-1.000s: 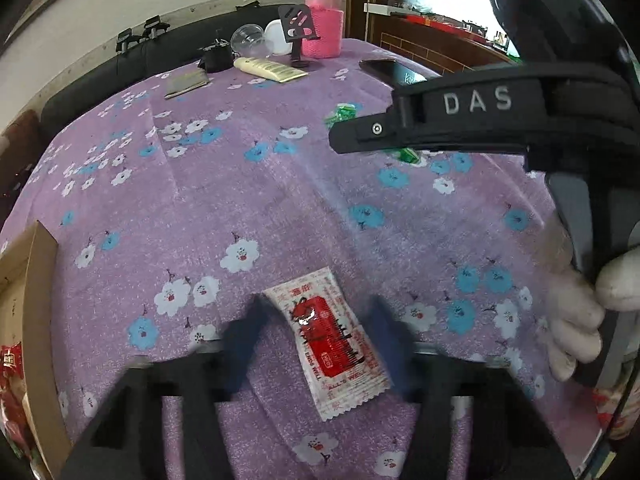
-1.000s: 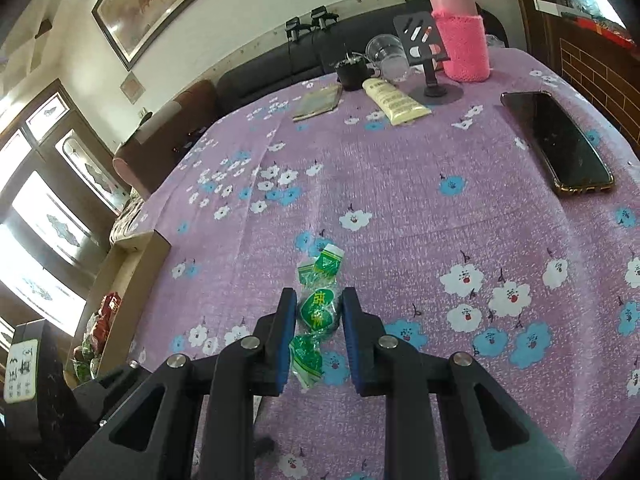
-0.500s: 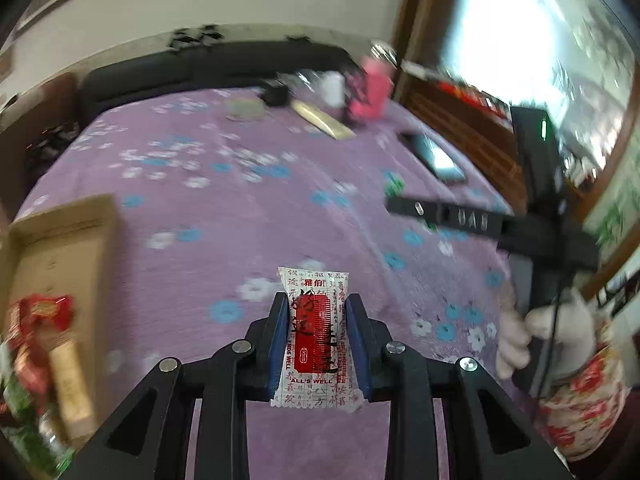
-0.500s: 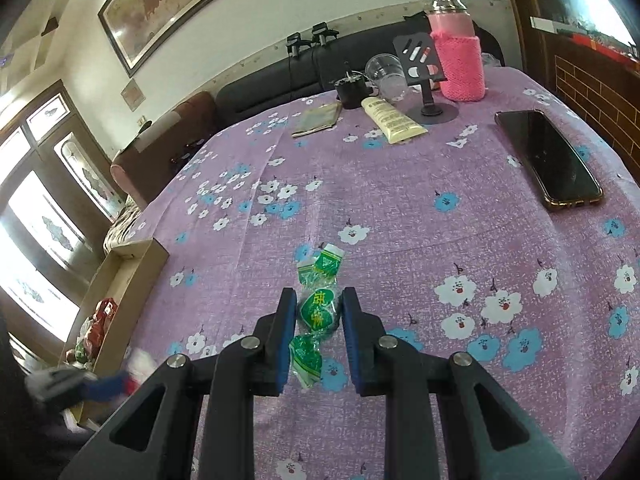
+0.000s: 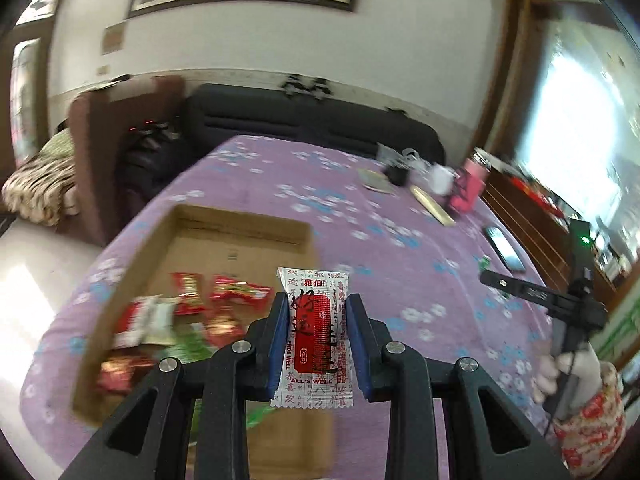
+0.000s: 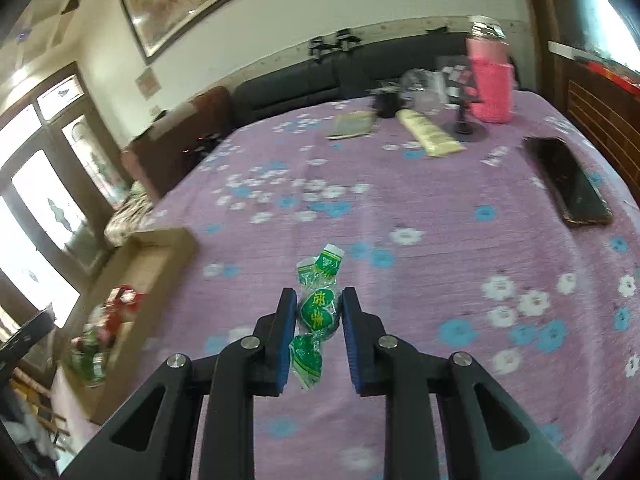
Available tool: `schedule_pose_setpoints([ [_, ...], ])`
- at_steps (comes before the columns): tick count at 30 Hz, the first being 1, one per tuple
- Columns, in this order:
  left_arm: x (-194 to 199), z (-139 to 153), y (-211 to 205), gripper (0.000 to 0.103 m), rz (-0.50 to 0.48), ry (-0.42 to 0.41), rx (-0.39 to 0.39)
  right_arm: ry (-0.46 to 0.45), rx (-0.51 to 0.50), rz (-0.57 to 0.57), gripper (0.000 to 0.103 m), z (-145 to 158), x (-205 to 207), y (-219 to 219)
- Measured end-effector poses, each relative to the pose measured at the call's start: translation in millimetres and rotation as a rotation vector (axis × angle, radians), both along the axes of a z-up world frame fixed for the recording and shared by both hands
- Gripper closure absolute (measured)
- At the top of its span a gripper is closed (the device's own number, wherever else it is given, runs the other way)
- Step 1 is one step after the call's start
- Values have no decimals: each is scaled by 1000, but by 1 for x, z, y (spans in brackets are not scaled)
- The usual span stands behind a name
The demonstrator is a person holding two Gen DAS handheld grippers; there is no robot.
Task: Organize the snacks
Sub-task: 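Carry both candies over the box and open both tools to drop them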
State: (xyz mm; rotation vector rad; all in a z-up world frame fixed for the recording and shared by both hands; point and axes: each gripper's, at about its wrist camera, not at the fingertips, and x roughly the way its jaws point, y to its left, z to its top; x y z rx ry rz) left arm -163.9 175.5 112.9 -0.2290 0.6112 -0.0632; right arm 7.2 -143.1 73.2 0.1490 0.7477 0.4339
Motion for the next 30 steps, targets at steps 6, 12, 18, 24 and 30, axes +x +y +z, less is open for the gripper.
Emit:
schedule_pose_setpoints([
  [6,-16,-10,42,73,87,-3,-45,-48,-28,149,81,25,-27,71],
  [12,-24,-23,75,73,150,15,-74,-32,-58,287,81,26,-41,142],
  [18,2,-25,93,73,147,48,-55,3,-117,387,81,13,-37,211],
  [24,45,-33,104,73,138,117,-47,77,-150,412,81,-9,-16,259],
  [30,85,-40,104,72,126,184,-39,104,-205,379,81,-23,13,284],
])
